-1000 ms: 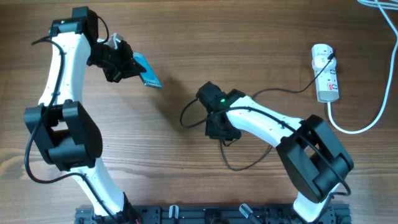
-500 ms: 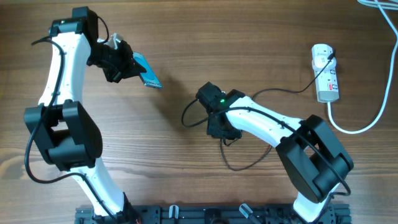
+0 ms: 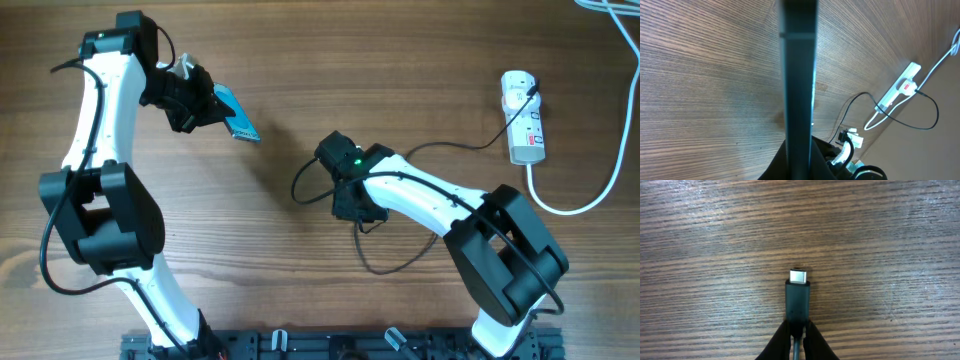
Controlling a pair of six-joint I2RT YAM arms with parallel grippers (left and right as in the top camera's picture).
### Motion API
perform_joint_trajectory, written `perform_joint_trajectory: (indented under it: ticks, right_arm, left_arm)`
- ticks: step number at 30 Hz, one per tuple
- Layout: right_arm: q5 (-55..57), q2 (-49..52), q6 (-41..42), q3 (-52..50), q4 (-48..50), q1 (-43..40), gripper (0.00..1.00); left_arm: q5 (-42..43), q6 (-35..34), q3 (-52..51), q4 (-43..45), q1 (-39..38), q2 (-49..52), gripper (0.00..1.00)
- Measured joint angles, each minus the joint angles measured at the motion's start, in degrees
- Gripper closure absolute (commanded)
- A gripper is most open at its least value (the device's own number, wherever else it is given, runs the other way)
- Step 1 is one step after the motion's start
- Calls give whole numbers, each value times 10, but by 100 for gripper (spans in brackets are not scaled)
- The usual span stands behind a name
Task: Plug charger to phone and switch on socket
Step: 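Bring the phone's bottom port down onto the plug held by right gripper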
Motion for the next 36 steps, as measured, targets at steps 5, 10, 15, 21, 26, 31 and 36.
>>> perform_joint_trajectory:
  ticks: [5,10,15,21,26,31,36]
  right_arm:
    - [0,0,-13,0,12,0,96]
    - [-25,-4,-46,1,14,0,95]
    - [-119,-153,-103,2,-6,0,96]
    - [-189,-337,-136,9,-4,-2,96]
    - [-196,-363,-133,9,7,-4,96]
    - [-159,-363,-113,9,12,-4,96]
    - [-122,-334,-106,9,6,-4,95]
  left_arm:
    - [0,0,0,0,0,0,96]
    - [91,73,0,10,-15,0,96]
    - [163,101,0,57,-59,0,96]
    - [268,208,0,63,-128,0,96]
    - [347,237,0,76,-165,0,96]
    - [374,254,0,78,-178,-2,96]
    - [347,264,0,80,-187,-40,96]
